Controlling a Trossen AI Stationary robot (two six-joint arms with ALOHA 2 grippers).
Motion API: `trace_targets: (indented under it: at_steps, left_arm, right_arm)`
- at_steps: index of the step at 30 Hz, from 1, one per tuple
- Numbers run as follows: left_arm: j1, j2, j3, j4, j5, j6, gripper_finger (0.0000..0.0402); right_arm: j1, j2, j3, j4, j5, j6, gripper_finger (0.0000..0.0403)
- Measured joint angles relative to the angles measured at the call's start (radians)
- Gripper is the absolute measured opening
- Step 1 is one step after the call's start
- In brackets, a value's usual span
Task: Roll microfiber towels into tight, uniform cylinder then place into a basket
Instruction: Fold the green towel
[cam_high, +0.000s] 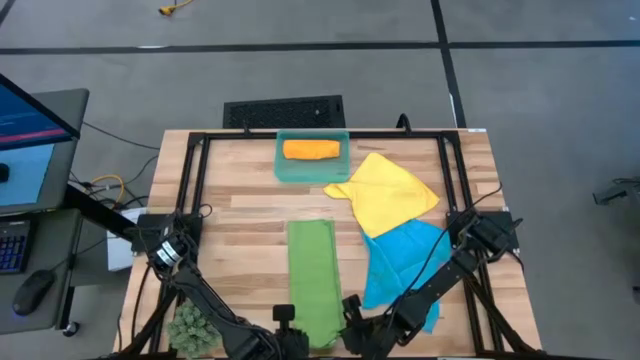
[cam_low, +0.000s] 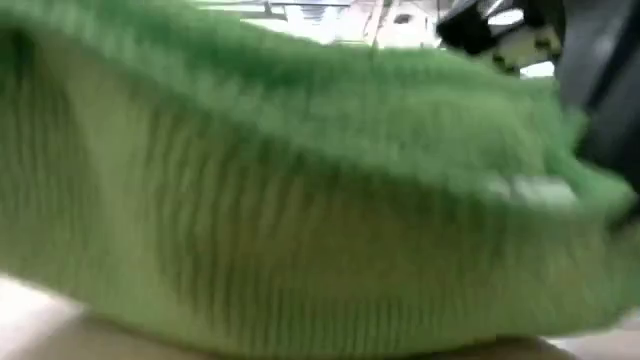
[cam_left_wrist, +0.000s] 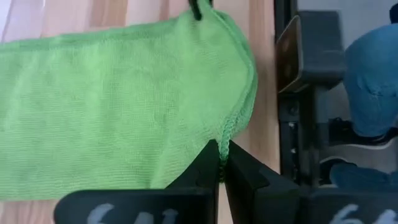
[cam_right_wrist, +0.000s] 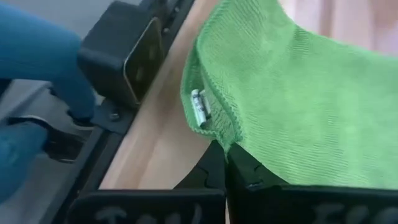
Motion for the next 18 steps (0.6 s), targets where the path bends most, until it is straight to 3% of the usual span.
trace_targets:
  at_steps: [6,12,18]
  left_arm:
    - [-0.004,-0.001,0.049,-0.046,-0.002,-0.008,0.0001]
    - [-0.033,-0.003,0.082,-0.054,-0.027,0.008,0.0]
    - [-0.058,-0.005,0.146,-0.168,-0.096,0.001,0.0]
  right_arm:
    - [0.037,0.0,0.12,-0.145,0.097,0.002,0.0007]
    - [0.083,-0.001,0.195,-0.191,0.149,0.002,0.0003]
    - [0.1,-0.001,0.227,-0.219,0.2,0.001,0.0005]
